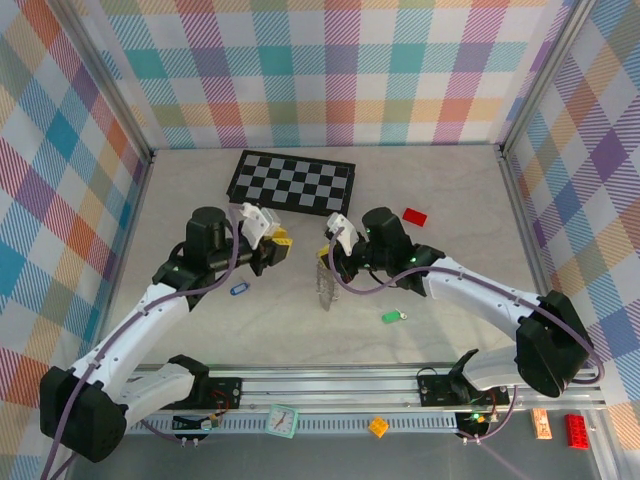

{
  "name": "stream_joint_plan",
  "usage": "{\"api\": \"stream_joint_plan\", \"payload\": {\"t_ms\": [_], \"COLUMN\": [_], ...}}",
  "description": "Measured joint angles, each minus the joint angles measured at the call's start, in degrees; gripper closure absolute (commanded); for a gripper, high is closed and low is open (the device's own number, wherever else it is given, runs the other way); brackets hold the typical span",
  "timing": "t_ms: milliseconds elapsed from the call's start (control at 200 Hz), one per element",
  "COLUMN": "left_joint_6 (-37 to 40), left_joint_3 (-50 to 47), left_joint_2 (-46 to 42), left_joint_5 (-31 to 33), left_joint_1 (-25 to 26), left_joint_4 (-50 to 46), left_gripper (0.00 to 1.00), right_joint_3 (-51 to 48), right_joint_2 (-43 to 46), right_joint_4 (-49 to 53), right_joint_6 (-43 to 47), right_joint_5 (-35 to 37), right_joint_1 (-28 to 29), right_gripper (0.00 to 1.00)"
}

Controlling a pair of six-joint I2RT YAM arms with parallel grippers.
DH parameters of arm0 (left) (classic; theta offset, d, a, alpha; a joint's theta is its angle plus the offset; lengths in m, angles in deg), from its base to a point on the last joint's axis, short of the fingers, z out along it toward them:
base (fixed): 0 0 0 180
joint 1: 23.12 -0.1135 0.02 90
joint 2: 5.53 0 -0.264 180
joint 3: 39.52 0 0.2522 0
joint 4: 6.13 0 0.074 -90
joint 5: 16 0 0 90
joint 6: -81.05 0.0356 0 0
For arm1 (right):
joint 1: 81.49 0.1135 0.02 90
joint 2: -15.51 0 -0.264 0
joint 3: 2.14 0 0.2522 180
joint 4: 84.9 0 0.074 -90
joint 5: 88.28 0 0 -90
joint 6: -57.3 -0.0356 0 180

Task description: Put the keys on the keyring

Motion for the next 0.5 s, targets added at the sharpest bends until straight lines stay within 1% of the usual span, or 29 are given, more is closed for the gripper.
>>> {"api": "stream_joint_plan", "payload": {"t_ms": [110,185,300,500], "left_joint_6": [1.51,2.43,3.54,5.88], "left_joint_3": [-2.45,-3.52,-3.96,-4.17], "left_joint_2": [0.59,1.88,4.07,5.14], "left_joint_5": [-4.52,-6.43,-7.96,-11.21], "left_joint_1": [0.61,1.22,1.84,1.86], "left_joint_4": [1.38,1.55,1.55,2.21], "left_gripper": [0.79,0.83,0.83,0.82], "right_joint_3": [-0.83,-2.27,-4.22,-4.72], "right_joint_2": [0.26,0.87,1.77,1.92], "right_joint_4": [-2.34,-3.91,-4.76,-5.88], "right_joint_6": [1.86,3.21,5.38,7.78], "right_joint_5": [-2.45,-4.00,-5.68,-8.20], "right_joint_1": [0.00,0.00,0.00,0.00], "right_gripper": [1.00,1.00,1.00,1.00]}}
